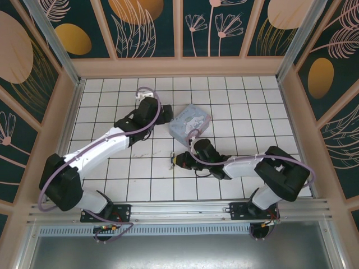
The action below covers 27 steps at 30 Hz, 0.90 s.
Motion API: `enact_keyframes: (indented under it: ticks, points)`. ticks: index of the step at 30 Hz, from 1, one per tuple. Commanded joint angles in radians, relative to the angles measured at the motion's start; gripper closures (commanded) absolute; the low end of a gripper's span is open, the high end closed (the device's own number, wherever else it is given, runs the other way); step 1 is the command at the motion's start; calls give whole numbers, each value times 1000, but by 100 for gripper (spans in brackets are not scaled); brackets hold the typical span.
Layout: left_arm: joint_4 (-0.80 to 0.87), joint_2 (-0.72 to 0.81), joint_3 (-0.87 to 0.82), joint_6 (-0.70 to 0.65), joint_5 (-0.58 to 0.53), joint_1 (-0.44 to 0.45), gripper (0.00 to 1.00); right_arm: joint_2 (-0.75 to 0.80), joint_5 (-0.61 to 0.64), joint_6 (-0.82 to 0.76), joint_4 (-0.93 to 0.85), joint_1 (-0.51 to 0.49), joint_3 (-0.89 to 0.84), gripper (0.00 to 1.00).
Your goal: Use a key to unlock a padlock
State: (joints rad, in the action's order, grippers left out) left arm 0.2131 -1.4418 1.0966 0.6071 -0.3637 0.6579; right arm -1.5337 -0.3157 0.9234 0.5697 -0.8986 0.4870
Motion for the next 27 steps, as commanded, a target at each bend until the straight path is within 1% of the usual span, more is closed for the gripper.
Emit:
enact_keyframes:
  ticks: [1, 7, 11, 13, 16, 19, 20, 22, 23, 24, 26, 27]
  points:
    - [-3, 49, -53, 27, 22, -12, 1, -33, 6, 10, 67, -4, 22, 100]
    - [-22, 118, -119, 53, 37, -21, 2, -60, 18, 17, 81, 31, -22, 100]
    - [-25, 152, -167, 65, 43, -27, 1, -37, 25, 20, 75, 52, -54, 100]
    - [-26, 169, -178, 71, 46, -30, 1, -12, 31, 16, 58, 64, -67, 91]
    - [-26, 193, -193, 78, 51, -33, 1, 32, 36, 10, 21, 84, -84, 71]
    - [-22, 212, -203, 84, 49, -39, 1, 93, 40, -3, -27, 113, -101, 57]
    - [-16, 221, -205, 85, 49, -42, 1, 118, 36, -8, -48, 128, -107, 49]
    - [-8, 238, -205, 84, 47, -47, 1, 186, 34, -23, -103, 155, -113, 36]
    - [-1, 246, -203, 80, 42, -50, 1, 231, 38, -37, -151, 173, -110, 27]
    - [8, 254, -197, 76, 34, -54, 1, 273, 38, -51, -197, 198, -104, 15]
    - [29, 266, -183, 66, 11, -60, 1, 366, 43, -84, -291, 247, -83, 4]
    - [40, 272, -176, 60, -6, -63, 1, 409, 55, -107, -354, 272, -63, 1]
